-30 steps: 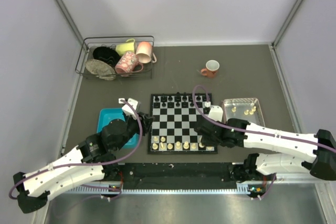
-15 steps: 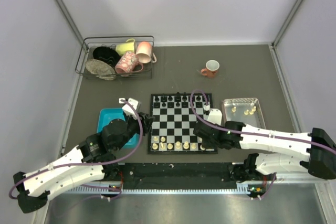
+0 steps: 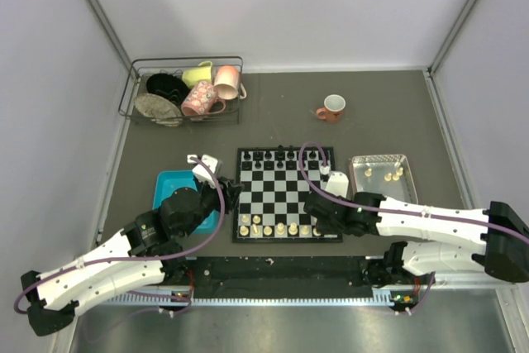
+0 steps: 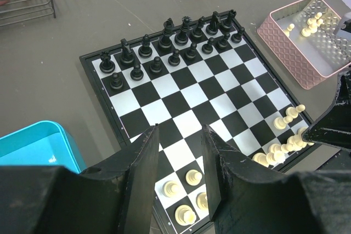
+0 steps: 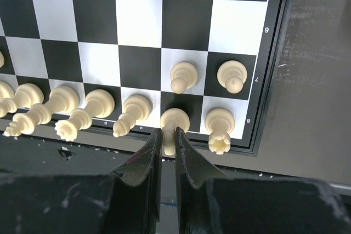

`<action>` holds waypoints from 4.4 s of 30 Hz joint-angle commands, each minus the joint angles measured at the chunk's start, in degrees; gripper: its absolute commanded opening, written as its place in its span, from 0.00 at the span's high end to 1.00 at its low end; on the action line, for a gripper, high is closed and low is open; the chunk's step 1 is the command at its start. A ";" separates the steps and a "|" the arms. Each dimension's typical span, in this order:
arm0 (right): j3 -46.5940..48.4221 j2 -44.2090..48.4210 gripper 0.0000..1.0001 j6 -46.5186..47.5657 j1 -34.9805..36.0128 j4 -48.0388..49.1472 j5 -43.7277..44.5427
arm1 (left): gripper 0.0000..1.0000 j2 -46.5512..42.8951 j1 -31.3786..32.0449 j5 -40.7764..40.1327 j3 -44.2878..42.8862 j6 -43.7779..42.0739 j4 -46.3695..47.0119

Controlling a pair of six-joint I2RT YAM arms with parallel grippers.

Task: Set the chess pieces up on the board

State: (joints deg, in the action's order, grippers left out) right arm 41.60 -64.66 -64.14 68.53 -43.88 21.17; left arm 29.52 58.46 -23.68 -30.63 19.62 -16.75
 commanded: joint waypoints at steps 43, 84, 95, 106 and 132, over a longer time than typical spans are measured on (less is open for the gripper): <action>-0.91 -2.40 0.79 0.07 0.90 2.74 1.95 | 0.57 -0.87 -0.27 -0.84 -0.66 0.16 2.25; 8.94 6.59 0.71 30.12 -52.33 -0.45 -9.74 | 0.55 -1.48 -0.27 -0.93 -0.48 0.60 1.64; 7.61 -7.22 0.75 33.20 -55.79 11.09 -9.48 | 0.54 -1.92 -0.27 -0.31 -0.48 0.95 1.29; 6.03 -13.56 0.75 34.35 -58.86 15.75 -10.01 | 0.54 -2.27 -0.27 -0.40 -0.30 0.95 1.46; 5.24 -17.78 0.92 36.54 -60.89 19.44 -10.36 | 0.54 -2.36 -0.27 -0.66 -0.39 0.77 1.29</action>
State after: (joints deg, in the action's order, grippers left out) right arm 47.22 -83.29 -28.49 8.36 -25.91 10.41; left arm 27.73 58.41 -23.90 -30.63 20.05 -16.84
